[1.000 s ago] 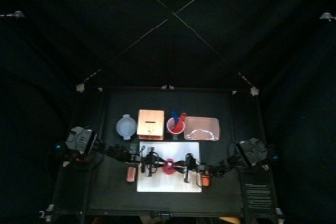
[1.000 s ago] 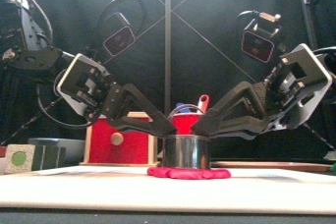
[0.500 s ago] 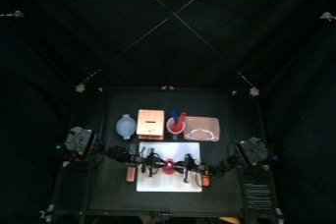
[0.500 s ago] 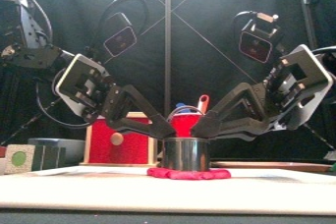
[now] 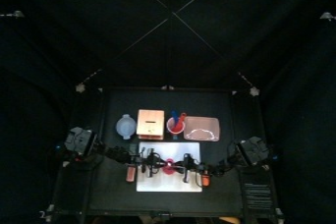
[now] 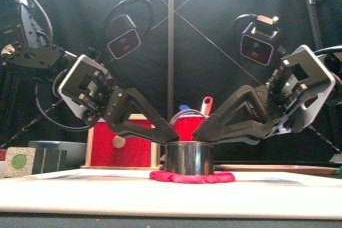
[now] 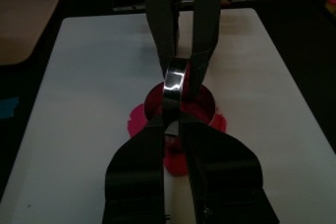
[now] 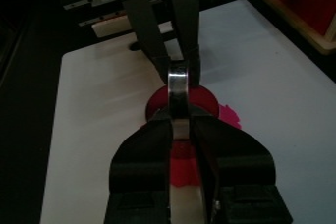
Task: Get the cutter from the drawer then cut the dough then place the extra dough in the bowl
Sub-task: Cut the dough
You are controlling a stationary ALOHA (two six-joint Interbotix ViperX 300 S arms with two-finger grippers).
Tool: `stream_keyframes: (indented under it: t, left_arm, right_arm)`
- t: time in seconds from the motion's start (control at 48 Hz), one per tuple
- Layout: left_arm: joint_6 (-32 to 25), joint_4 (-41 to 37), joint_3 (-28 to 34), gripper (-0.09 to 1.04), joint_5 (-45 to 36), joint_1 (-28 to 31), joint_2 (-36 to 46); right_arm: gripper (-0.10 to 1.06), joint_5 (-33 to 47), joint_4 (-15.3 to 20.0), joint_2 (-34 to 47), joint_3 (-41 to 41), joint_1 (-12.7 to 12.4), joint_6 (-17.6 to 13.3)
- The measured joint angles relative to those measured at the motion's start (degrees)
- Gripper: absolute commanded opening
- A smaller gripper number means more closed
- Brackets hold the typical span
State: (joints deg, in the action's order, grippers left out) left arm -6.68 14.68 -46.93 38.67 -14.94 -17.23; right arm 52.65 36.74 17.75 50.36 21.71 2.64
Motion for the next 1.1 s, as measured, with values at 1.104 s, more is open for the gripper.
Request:
stream_keyframes:
  t: [1.104]
  left_arm:
    - [0.00,-0.79,0.35,0.44,-0.09,-0.18,-2.55]
  right_arm:
    - [0.40,-1.14,0.00,1.85,-0.35,-0.09,0.00]
